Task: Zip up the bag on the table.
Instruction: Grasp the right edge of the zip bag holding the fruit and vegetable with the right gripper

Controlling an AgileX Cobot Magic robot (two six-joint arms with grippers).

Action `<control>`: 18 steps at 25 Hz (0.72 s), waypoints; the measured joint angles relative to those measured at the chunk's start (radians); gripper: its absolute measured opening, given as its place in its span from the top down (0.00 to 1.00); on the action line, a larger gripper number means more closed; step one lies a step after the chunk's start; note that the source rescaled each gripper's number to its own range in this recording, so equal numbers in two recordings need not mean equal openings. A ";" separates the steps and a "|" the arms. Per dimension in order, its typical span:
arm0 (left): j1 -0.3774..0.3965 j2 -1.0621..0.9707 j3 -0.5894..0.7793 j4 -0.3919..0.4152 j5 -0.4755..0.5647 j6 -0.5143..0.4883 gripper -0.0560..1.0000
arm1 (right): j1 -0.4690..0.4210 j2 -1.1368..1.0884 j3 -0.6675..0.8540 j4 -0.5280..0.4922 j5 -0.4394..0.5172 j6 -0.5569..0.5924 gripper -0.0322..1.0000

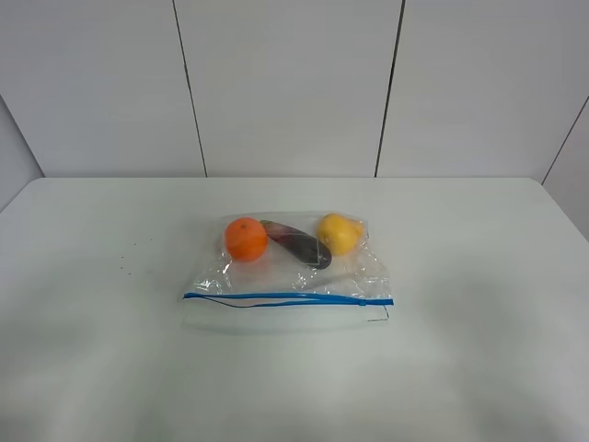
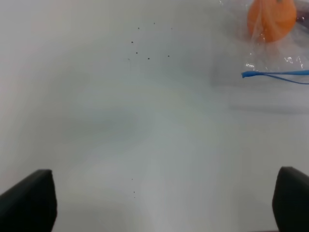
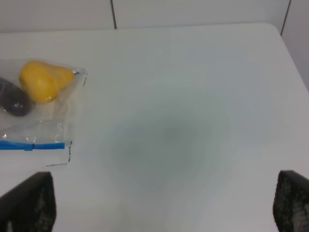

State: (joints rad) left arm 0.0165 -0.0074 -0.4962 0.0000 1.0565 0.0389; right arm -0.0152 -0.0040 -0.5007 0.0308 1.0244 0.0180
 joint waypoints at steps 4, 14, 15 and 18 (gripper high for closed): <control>0.000 0.000 0.000 0.000 0.000 0.000 0.00 | 0.000 0.000 0.000 0.000 0.000 0.000 0.00; 0.000 0.000 0.000 0.000 0.000 0.000 0.00 | 0.000 0.000 0.000 0.000 0.000 0.000 0.00; 0.000 0.000 0.000 0.000 0.000 0.000 0.00 | 0.000 0.000 0.000 0.000 0.000 0.000 0.00; 0.000 0.000 0.000 0.000 0.000 0.000 0.00 | 0.000 0.000 0.000 0.000 0.000 0.000 0.00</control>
State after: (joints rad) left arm 0.0165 -0.0074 -0.4962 0.0000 1.0565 0.0389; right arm -0.0152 -0.0040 -0.5007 0.0308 1.0244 0.0180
